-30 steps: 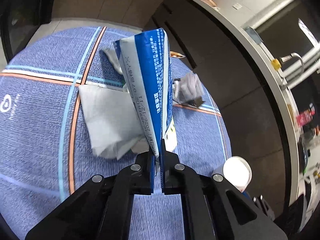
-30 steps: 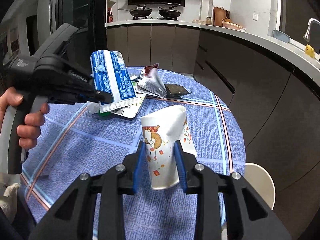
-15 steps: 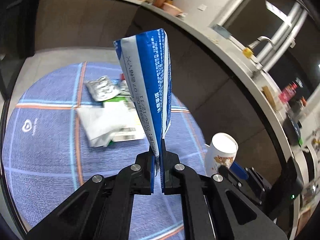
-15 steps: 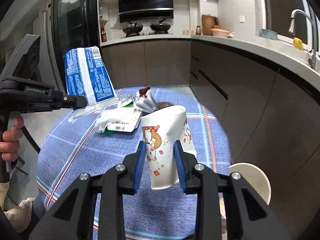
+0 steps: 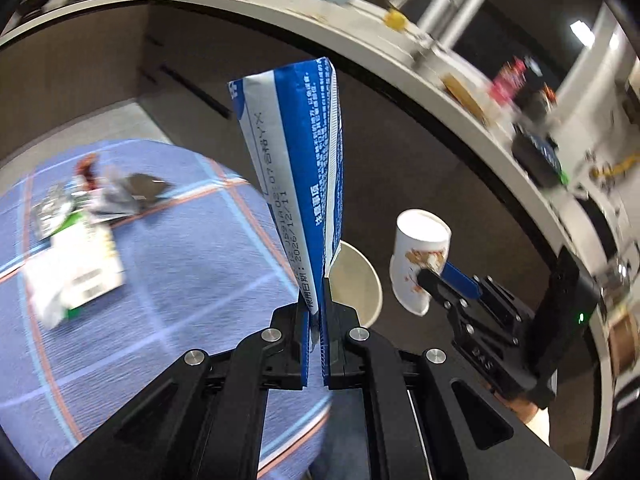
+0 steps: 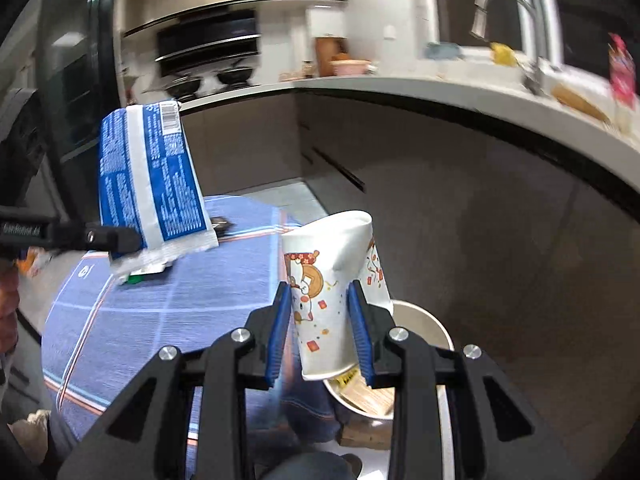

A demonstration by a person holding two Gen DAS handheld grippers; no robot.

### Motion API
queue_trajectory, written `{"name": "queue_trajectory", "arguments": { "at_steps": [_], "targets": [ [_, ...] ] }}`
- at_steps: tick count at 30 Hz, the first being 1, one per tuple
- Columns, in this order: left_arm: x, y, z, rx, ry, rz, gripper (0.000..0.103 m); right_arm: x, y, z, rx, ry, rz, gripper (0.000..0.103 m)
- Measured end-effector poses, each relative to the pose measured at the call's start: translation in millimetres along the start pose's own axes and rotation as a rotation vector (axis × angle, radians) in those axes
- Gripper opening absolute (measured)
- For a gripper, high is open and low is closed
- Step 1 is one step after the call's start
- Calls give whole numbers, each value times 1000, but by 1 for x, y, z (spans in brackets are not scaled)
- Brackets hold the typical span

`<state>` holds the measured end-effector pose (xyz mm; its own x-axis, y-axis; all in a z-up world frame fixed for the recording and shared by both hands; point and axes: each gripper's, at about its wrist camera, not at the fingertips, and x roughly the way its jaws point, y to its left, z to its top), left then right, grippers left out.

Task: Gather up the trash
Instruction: 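Carry the wrapper and cup over the white bin and release both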

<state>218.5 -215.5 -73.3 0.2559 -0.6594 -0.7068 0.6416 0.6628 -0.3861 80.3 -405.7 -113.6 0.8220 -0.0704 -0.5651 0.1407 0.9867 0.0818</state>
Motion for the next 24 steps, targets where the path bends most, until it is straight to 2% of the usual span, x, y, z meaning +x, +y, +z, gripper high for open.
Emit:
{"name": "queue_trajectory", "arguments": {
  "at_steps": [6, 12, 17, 24],
  "targets": [
    [76, -39, 2, 102, 134, -17, 4, 21, -53, -30, 125, 53, -32, 30],
    [147, -51, 0, 128, 256, -7, 4, 53, -87, -54, 174, 104, -30, 30],
    [196, -52, 2, 134, 331, 25, 4, 85, -105, -67, 188, 143, -25, 31],
    [239, -54, 2, 162, 382, 64, 4, 125, -116, -70, 193, 186, -12, 31]
  ]
}}
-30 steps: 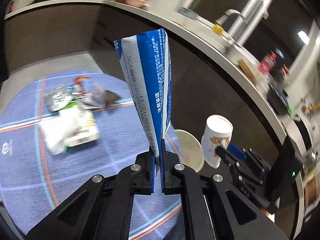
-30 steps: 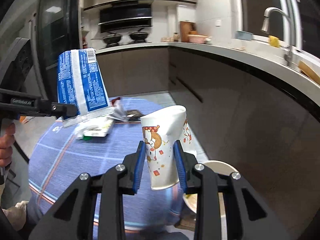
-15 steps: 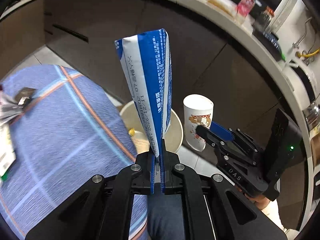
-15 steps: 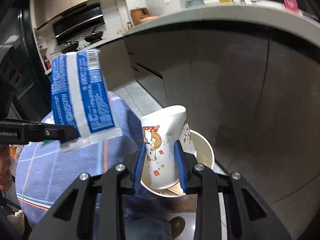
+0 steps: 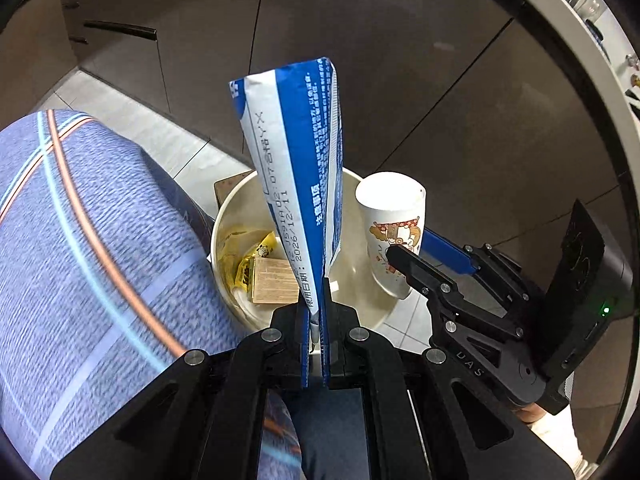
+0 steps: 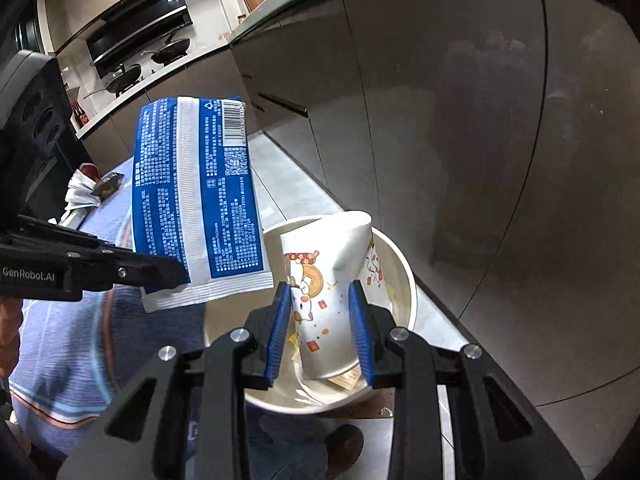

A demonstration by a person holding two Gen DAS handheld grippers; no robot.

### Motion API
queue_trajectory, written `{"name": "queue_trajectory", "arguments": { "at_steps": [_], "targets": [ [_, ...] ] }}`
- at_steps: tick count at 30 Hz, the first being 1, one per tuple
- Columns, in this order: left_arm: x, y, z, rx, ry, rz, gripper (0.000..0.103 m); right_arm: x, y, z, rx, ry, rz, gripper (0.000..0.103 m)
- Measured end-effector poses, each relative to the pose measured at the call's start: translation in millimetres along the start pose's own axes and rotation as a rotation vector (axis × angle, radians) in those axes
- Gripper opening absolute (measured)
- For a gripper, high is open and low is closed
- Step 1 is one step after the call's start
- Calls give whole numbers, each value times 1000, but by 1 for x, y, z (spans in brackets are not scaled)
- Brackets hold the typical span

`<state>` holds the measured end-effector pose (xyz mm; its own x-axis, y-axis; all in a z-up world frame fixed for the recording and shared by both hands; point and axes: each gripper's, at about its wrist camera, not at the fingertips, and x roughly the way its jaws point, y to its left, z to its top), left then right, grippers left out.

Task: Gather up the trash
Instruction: 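Carry the wrapper and cup over the white bin and release both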

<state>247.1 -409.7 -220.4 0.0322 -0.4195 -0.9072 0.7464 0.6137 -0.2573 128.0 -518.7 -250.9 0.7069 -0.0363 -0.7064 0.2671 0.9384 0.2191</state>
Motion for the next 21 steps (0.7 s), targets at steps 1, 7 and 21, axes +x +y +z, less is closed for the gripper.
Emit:
{"name": "queue_trajectory", "arguments": {
  "at_steps": [1, 7, 21],
  "targets": [
    [4, -1, 2, 3, 5, 3, 4, 4, -1, 0, -1, 6, 3, 31],
    [18, -3, 5, 21, 14, 42, 6, 19, 3, -5, -26, 33, -4, 33],
    [-10, 15, 14, -45, -146, 118, 80, 13, 16, -7, -87, 0, -15, 77]
  ]
}}
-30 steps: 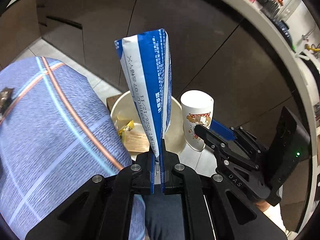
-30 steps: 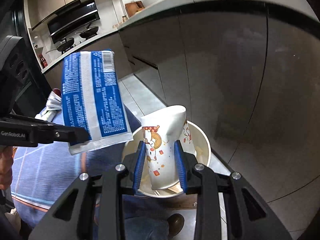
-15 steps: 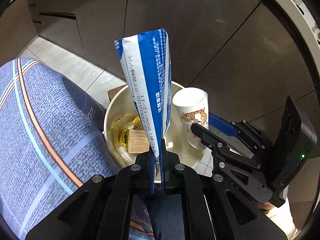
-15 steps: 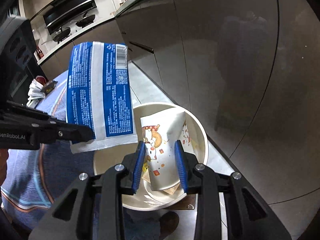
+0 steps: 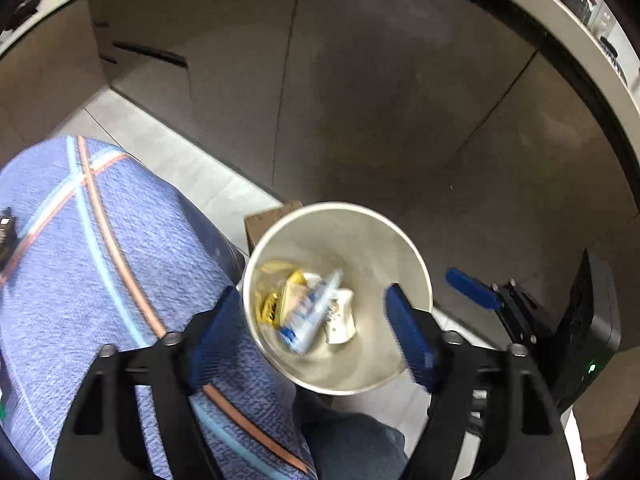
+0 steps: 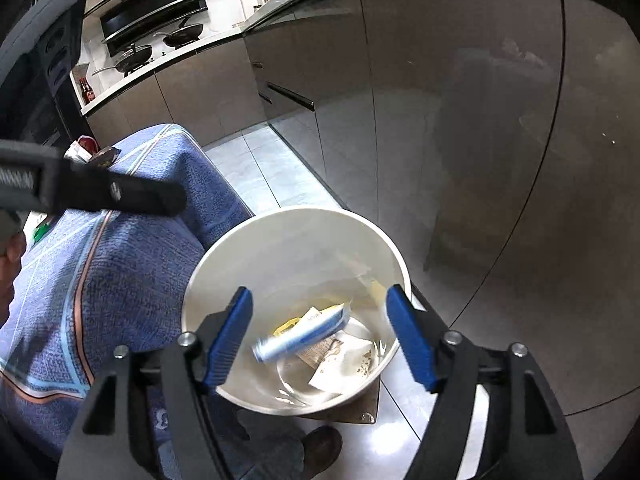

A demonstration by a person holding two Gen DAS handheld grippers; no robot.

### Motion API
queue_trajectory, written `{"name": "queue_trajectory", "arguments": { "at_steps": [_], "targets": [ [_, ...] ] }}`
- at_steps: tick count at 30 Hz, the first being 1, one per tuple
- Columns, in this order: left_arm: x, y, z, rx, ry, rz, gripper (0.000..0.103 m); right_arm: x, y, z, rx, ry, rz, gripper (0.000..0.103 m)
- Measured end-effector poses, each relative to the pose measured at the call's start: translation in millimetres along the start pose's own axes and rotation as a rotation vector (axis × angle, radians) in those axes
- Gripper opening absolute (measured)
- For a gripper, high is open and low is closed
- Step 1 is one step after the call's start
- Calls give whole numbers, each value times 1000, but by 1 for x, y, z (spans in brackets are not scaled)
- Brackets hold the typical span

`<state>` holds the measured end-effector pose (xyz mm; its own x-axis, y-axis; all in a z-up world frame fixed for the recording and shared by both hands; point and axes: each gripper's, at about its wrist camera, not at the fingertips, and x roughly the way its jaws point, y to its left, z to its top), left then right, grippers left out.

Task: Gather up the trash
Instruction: 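Carry the wrapper and cup over the white bin and release both, then move both open tools back over the table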

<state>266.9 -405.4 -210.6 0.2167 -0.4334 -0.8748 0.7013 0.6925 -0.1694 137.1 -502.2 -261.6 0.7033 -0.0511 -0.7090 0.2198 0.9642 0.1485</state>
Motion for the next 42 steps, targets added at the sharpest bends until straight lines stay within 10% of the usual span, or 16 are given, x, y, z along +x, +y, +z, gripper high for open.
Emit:
{"name": "queue_trajectory", "arguments": {
  "at_steps": [5, 19, 31, 42],
  "targets": [
    [-26, 5, -4, -35, -85, 30, 94, -16, 4, 0, -16, -35, 5, 100],
    [-141, 51, -53, -206, -234, 119, 95, -72, 49, 25, -70, -102, 61, 100],
    [-229, 142, -157, -408, -307, 276, 95, -104, 157, 44, -230, -117, 211, 100],
    [-251, 229, -191, -510, -354, 276, 89, -97, 239, 53, -312, -69, 293, 100]
  ]
}}
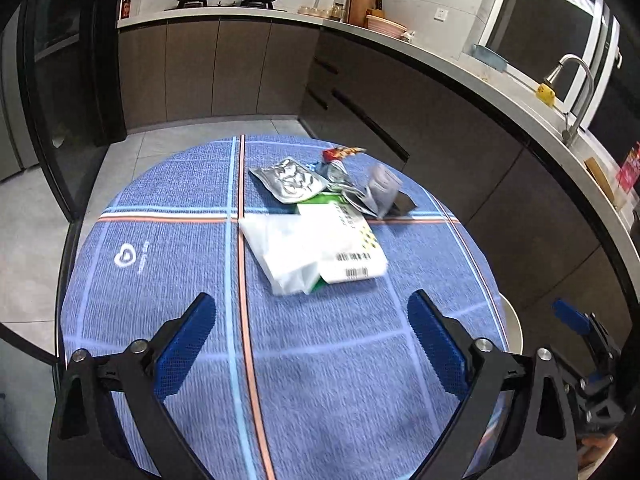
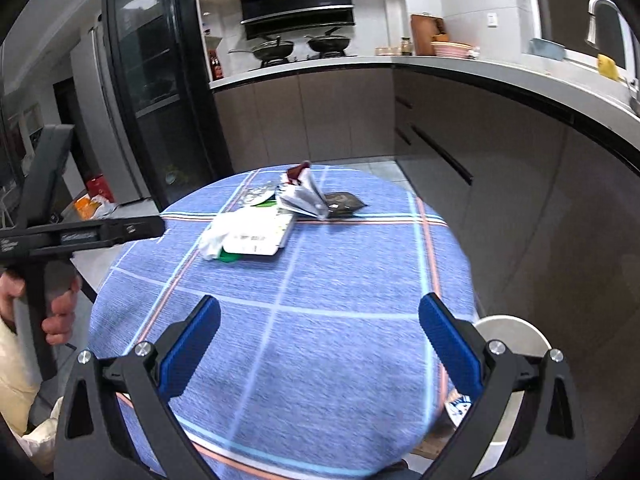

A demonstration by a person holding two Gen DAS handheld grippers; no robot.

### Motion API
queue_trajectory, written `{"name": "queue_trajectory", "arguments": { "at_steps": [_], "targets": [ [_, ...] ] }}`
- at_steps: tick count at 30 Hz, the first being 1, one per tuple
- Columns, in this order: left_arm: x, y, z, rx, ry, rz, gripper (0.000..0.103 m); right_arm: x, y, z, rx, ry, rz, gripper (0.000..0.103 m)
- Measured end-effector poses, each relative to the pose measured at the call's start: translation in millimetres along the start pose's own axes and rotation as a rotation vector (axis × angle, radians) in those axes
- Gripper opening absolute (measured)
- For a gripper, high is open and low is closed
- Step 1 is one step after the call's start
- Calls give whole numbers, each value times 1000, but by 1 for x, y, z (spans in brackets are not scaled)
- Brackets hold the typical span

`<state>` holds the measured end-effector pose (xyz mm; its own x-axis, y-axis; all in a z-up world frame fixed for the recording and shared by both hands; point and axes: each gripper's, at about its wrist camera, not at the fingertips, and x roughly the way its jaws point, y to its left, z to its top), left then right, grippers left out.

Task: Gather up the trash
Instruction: 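Move both open tools back over the table, then grasp the white tissue with the left tool while the right tool grasps the white-green medicine box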

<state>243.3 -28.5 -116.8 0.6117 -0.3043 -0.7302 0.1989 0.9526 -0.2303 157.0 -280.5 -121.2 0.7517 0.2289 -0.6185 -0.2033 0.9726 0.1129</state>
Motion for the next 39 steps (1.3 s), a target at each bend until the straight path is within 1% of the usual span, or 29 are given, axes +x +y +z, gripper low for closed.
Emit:
{"name": "queue_trajectory", "arguments": {
  "at_steps": [3, 9, 11, 14, 16, 17, 19, 20, 21, 22, 25, 26, 29, 31, 35, 36, 37, 38, 39],
  "targets": [
    [20, 4, 15, 13, 20, -20, 80, 8, 10, 5, -9, 13, 8, 100],
    [68, 0, 37, 38, 72, -42, 79, 29, 19, 9, -11, 54, 10, 100],
    [79, -3, 40, 50, 83, -32, 77, 38, 19, 9, -5, 72, 14, 100],
    [98, -5, 43, 66, 120, -43, 66, 48, 20, 12, -5, 86, 18, 100],
    [106, -5, 44, 74, 138, -42, 50, 56, 21, 13, -3, 96, 24, 100],
    [111, -3, 44, 72, 151, -40, 44, 60, 21, 15, -2, 99, 26, 100],
    [118, 3, 44, 56, 169, -51, 17, 68, 22, 18, 0, 105, 35, 100],
    [118, 7, 44, 45, 168, -75, 14, 72, 24, 19, 0, 110, 40, 100],
    [117, 10, 44, 39, 166, -80, 4, 76, 26, 20, -1, 112, 43, 100],
    [114, 13, 44, 35, 164, -82, 4, 80, 28, 22, -3, 116, 50, 100],
    [96, 28, 42, -3, 146, -119, 4, 96, 36, 28, -7, 130, 65, 100],
    [87, 33, 39, -9, 137, -117, 4, 101, 40, 30, -9, 132, 71, 100],
    [70, 48, 32, -21, 125, -101, 4, 119, 50, 37, -11, 142, 83, 100],
    [61, 61, 25, -45, 129, -91, 4, 132, 57, 43, -8, 150, 92, 99],
    [51, 76, 8, -46, 147, -53, 5, 164, 72, 54, -11, 182, 78, 98],
    [49, 79, 5, -46, 145, -45, 10, 171, 75, 56, -12, 189, 66, 97],
    [47, 81, 2, -43, 142, -33, 18, 179, 78, 58, -10, 197, 56, 97],
    [47, 82, -1, -38, 138, -21, 22, 183, 79, 59, -6, 202, 50, 97],
    [46, 84, -2, -37, 136, -15, 30, 188, 80, 61, -2, 208, 39, 97]
  ]
}}
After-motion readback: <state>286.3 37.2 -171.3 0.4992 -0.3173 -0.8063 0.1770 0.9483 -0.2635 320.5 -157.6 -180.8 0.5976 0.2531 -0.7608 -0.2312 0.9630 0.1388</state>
